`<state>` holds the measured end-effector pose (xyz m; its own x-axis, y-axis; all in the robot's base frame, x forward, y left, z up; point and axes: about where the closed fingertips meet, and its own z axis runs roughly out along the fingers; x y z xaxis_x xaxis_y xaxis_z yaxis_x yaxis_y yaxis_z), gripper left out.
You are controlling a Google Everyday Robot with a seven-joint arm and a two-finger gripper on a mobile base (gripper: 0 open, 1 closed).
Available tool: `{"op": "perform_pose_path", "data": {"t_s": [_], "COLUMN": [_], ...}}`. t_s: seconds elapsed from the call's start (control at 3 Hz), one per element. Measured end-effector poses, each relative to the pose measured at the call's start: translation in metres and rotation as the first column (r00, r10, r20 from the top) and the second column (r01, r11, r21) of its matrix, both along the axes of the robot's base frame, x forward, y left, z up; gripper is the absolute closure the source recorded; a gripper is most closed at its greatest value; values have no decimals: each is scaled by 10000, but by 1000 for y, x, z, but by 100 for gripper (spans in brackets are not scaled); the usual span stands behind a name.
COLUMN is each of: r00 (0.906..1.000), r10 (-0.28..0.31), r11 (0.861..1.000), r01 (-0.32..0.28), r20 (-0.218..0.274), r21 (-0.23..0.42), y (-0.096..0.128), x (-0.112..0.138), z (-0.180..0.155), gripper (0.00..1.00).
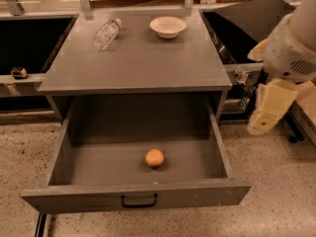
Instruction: Pick orange from top drawer and place on counter
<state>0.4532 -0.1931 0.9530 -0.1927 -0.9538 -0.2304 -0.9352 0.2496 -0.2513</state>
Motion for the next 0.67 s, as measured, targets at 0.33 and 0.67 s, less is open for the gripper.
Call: {"op": "perform_pose_path", "data": {"t_s": [0.33, 0.67], "r00": [9956, 9750], "r10": [918, 1901], "r11": [9955, 9816], "r01": [-913, -1868], "r20": [-199, -1153], "r21": [254, 391], "y": [55, 89], "x": [22, 24], "z": [-69, -167], "gripper": [0, 0]}}
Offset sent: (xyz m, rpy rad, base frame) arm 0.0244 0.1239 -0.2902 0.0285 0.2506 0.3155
